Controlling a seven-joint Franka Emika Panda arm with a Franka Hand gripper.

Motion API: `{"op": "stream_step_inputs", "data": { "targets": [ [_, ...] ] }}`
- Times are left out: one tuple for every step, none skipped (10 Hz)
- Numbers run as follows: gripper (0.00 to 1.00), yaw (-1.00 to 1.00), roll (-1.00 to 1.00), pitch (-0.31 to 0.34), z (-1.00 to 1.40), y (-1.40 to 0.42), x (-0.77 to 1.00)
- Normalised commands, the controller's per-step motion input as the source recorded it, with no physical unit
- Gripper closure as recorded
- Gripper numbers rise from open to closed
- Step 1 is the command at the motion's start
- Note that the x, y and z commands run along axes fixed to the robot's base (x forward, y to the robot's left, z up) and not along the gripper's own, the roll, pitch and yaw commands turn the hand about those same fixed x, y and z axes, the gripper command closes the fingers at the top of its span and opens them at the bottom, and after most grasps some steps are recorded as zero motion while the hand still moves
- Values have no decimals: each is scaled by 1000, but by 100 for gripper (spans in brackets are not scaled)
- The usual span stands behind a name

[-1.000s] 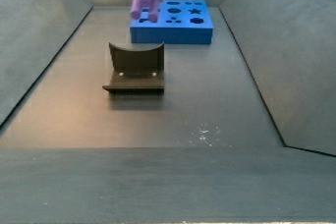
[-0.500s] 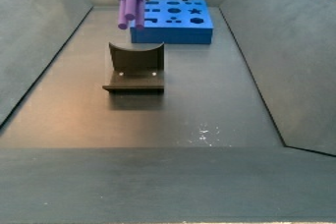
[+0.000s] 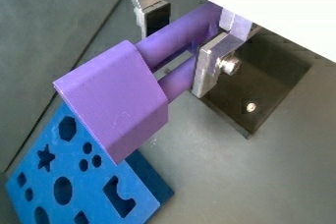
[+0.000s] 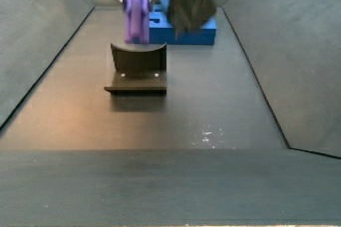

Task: Pick up the 3 prong object. Move up. Rotate the 3 prong object. Place the 3 prong object on the fixture. Regrasp the 3 prong object. Move to above the board. Insert the 3 prong object.
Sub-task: Place the 3 prong object on the fixture.

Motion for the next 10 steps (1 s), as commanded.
{"op": "stream_step_inputs", "data": {
  "targets": [
    [100,-130,-749,158,-1000,133,145],
    [100,-153,-507,114,-1000,137,150],
    [100,-160,-384,90,-1000,138,155],
    [100,-158,-224,46,-1000,128,164],
    [100,-153,-157,28,-849,120,148],
    [100,-141,-106,17,-626,90,127],
    [100,-127,-67,10,-427,58,108],
    [100,-108,-13,-9,-250,108,73],
    [100,-102,-11,-16,-229,126,63],
    [100,-102,-11,-16,-229,126,63]
  ]
}}
